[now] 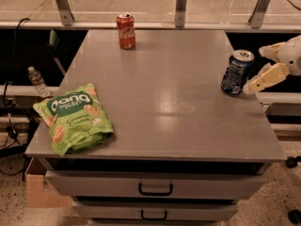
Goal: Move pepsi can near coke can
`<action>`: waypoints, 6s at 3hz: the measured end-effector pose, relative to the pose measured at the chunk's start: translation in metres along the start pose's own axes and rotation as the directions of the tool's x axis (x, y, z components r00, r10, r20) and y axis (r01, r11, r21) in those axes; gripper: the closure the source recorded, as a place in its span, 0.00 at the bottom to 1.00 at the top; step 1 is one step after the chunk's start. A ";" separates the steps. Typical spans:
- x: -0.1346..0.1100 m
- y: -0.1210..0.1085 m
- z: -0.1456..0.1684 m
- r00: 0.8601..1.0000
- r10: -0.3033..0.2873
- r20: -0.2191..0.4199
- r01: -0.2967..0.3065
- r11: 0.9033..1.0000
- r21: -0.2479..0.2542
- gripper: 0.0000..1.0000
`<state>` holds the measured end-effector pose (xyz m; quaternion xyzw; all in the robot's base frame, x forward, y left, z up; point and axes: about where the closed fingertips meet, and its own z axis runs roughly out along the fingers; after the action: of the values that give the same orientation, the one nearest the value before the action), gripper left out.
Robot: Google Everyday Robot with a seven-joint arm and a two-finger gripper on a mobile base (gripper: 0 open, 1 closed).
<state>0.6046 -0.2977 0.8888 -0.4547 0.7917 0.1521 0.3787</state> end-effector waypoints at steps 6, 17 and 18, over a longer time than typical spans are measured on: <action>-0.064 0.057 0.046 0.955 0.142 0.260 -0.063 0.954 -0.292 1.00; -0.217 -0.001 0.287 0.942 0.041 0.334 -0.012 0.996 -0.089 0.00; -0.209 -0.008 0.257 0.942 0.019 0.334 -0.002 0.999 -0.049 0.00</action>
Offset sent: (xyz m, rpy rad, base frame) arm 0.0053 0.0552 -0.0180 0.3145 0.1161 0.0723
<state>0.7927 -0.0253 0.8726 -0.4270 0.7145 0.2479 0.4956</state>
